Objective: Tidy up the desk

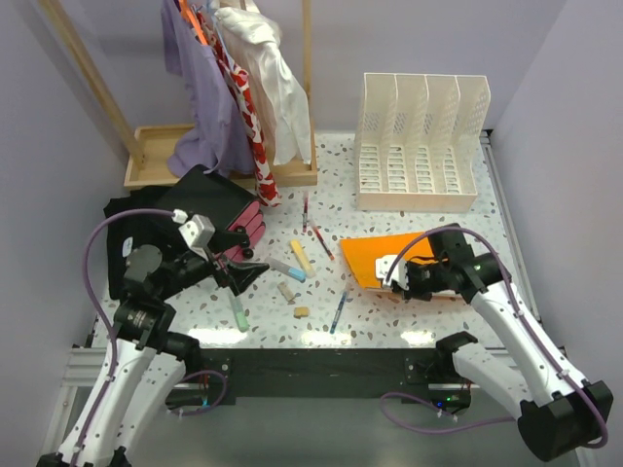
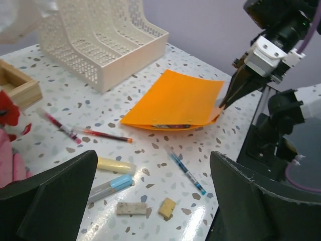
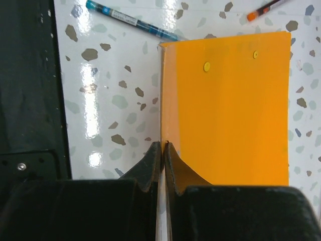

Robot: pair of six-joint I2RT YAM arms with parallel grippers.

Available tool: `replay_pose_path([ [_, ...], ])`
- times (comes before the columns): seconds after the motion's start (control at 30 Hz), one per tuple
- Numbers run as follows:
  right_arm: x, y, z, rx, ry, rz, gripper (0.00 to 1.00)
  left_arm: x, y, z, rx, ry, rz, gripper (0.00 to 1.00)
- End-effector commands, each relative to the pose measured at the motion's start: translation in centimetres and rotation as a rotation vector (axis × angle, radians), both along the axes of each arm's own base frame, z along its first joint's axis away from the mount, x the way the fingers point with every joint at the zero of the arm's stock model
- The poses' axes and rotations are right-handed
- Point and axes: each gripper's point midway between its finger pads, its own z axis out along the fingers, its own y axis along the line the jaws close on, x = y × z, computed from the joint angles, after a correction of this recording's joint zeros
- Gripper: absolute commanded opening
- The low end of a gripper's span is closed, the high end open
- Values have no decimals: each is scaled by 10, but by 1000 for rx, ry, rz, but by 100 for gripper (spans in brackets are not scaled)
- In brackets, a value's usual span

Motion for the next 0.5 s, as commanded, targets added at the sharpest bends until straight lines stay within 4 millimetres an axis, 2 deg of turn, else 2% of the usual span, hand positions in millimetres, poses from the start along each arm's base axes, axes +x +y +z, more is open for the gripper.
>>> replay_pose_path([
  [0.0,-15,18,25,113,94,8,0,-15,-25,16,-5,-128,-213,100],
  [0.1,-14,22,36,136,105,2,0,-17,-41,19,6,-176,-285,100],
  [0.13,-14,24,41,147,106,2,0,-24,-52,18,21,-207,-337,100],
  [0.2,-14,25,45,149,119,-3,0,-21,-67,7,73,-242,-380,100],
  [0.23,-15,25,49,154,126,-3,0,-29,-79,1,92,-249,-429,100],
  [0.3,-15,26,51,153,150,-2,0,-17,-92,-14,177,-298,-419,100],
  [0.33,-17,27,53,156,157,2,0,-24,-103,-18,195,-324,-452,100],
  [0.37,-18,29,55,168,168,9,0,-15,-110,-27,233,-333,-422,100],
  [0.4,-18,30,57,173,170,7,0,-11,-115,-32,274,-386,-418,100],
  [0.43,-19,31,60,181,171,9,0,-17,-125,-37,296,-415,-445,100],
  [0.47,-20,32,62,192,174,13,0,-7,-132,-45,336,-432,-420,100],
])
